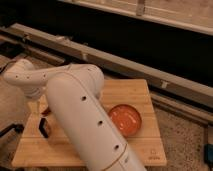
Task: Knock the eraser over
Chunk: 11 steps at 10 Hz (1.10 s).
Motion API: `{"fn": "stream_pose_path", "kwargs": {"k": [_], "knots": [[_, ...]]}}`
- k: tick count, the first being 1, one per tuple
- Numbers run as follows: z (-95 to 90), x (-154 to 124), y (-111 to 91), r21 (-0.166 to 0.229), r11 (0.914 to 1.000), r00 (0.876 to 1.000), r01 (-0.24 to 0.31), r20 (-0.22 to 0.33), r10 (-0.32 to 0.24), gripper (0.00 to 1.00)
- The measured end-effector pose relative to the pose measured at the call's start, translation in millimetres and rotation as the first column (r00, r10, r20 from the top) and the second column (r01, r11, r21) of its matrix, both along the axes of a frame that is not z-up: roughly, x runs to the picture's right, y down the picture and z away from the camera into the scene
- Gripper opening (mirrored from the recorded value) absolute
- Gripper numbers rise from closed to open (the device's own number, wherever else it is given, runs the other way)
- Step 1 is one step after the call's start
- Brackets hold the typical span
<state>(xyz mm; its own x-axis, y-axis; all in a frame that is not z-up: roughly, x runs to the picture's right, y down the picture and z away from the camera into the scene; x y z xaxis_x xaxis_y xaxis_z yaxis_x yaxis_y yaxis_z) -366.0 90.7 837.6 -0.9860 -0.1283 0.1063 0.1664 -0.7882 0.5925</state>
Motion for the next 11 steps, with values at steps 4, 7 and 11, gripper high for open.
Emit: {"fn": "stream_pose_path", "kwargs": {"k": [4,7,11], "knots": [[-5.6,29,23,-0.037,0.9988,0.999,0.032,-0.022,-0.033,0.8],[-11.7,57,42,-0.059,0.9977,0.999,0.033,-0.022,-0.034,0.8],[-8.4,93,58,-0.085,0.9962,0.997,-0.017,-0.07,0.011,0.8]]}}
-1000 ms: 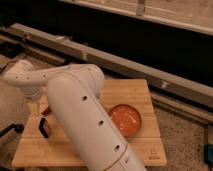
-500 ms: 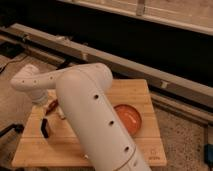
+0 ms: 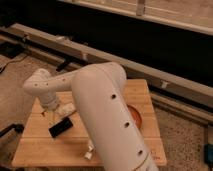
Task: Knock the eraser over
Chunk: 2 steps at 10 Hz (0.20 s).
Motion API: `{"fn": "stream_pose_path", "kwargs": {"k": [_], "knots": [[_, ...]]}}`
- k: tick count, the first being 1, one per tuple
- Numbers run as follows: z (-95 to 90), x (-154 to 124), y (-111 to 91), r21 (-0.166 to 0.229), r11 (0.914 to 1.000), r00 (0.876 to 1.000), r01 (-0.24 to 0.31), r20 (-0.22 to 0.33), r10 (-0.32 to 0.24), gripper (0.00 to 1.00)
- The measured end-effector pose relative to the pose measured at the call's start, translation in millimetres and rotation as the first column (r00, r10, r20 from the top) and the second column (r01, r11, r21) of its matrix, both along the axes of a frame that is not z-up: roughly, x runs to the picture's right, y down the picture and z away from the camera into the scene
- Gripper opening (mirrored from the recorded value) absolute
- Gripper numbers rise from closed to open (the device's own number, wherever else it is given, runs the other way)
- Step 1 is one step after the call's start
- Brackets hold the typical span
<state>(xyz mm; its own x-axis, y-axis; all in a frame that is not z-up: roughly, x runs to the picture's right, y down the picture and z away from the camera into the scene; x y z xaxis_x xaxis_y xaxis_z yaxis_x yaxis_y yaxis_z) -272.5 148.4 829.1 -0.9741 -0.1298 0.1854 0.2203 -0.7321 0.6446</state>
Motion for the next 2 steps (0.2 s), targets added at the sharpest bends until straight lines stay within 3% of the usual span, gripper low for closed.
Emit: {"fn": "stream_pose_path", "kwargs": {"k": [2], "knots": [[1.7,4.1,1.5,-0.005,0.9999,1.0,-0.015,-0.013,0.015,0.8]]}}
